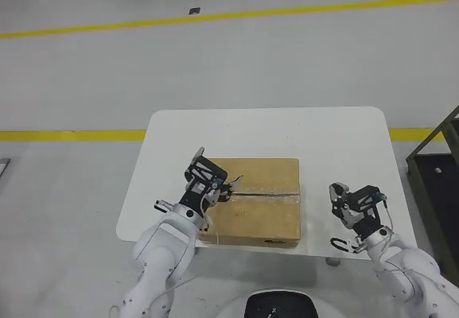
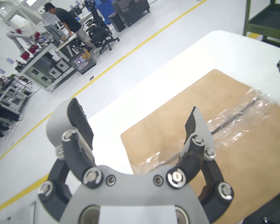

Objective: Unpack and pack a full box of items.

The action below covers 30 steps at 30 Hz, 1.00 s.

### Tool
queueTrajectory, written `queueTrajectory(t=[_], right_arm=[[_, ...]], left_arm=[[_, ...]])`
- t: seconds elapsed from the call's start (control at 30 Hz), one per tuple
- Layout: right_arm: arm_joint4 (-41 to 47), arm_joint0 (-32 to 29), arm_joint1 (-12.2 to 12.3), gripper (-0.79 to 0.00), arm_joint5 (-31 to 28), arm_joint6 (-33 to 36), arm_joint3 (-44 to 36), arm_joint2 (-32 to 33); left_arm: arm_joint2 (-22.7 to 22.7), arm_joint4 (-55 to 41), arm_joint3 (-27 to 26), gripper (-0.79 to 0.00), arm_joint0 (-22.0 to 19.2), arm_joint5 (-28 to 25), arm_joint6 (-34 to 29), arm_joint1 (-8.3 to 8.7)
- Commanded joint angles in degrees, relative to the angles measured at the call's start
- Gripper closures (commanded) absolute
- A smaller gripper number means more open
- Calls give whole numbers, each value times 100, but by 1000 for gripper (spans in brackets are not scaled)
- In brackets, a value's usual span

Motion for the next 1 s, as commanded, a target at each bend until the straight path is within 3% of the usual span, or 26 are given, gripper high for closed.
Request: queueTrajectory(t=[0.0,0.2,0.3,0.4,0.97], right_arm=[[-34,-90,11,0,76,-40,-43,147],[14,-290,32,0,69,-144,-31,488],[-10,-391,45,0,-31,-219,-31,617],[-53,-494,44,0,19,-277,15,696],[-192,-587,0,0,-73,-362,34,625]], left_arm=[[178,-345,109,-785,-162,-148,-252,-29],[723,-1313,336,-785,-672,-557,-1014,-126],[914,-1515,465,-785,-914,-1072,-1386,-130],[977,-1769,554,-785,-1033,-1050,-1530,-149],[1006,-1848,588,-785,-1022,-1060,-1371,-149]])
